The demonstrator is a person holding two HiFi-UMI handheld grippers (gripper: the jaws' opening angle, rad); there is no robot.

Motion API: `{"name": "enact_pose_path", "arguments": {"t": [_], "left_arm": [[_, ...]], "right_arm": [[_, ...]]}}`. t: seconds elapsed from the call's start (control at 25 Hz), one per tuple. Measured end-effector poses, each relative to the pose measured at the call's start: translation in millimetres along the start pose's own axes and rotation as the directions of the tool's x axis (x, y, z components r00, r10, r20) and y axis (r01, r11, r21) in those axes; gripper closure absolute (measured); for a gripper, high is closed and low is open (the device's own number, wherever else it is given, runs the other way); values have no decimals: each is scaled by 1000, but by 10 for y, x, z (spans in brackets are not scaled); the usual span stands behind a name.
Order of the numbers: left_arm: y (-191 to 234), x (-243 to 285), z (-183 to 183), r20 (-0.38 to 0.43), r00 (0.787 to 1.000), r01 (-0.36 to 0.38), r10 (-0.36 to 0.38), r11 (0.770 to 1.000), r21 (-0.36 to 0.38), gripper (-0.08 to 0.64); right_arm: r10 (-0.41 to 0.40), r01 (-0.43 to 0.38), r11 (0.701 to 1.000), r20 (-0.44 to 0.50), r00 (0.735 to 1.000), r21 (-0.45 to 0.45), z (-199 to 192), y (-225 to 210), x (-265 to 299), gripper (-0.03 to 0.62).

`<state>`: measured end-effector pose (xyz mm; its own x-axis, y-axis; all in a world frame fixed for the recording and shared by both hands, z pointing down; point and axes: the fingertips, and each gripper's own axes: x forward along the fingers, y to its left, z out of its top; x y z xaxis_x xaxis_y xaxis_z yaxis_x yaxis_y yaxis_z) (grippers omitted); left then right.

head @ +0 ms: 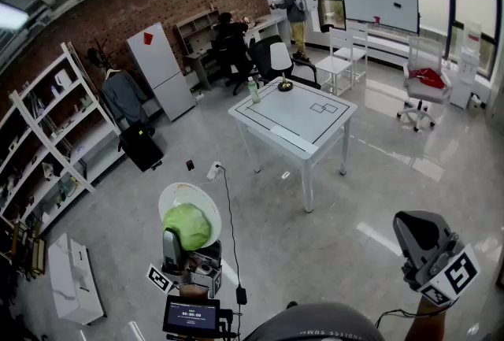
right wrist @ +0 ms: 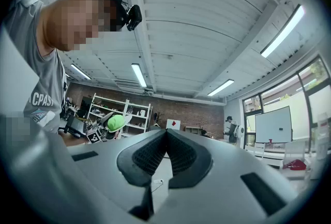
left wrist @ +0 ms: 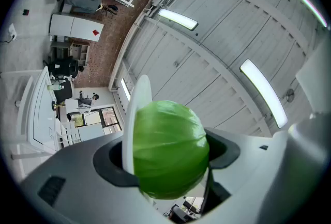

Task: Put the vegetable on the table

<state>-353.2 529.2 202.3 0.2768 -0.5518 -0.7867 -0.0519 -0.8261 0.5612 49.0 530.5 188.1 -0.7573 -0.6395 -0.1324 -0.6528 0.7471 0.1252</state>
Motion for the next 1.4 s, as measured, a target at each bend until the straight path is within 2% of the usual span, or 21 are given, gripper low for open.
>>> {"name": "enact_pose_path", "arguments": {"t": [0.56,0.96,1.4], "left_arm": [[34,84,-200,14,1000,-23,23,1000,-1,209],[103,245,-559,2,999,-41,41,999,12,209],[255,534,-1113,-10,999,-43,43,999,12,209]], "right_arm": [[9,-9,1000,5,1000,11,-7,-227,-139,586],[13,-13,999,9,1000,42,-113,-583,-347,586],[10,-13,997,34,999,77,-242,-1121,-654,585]]}}
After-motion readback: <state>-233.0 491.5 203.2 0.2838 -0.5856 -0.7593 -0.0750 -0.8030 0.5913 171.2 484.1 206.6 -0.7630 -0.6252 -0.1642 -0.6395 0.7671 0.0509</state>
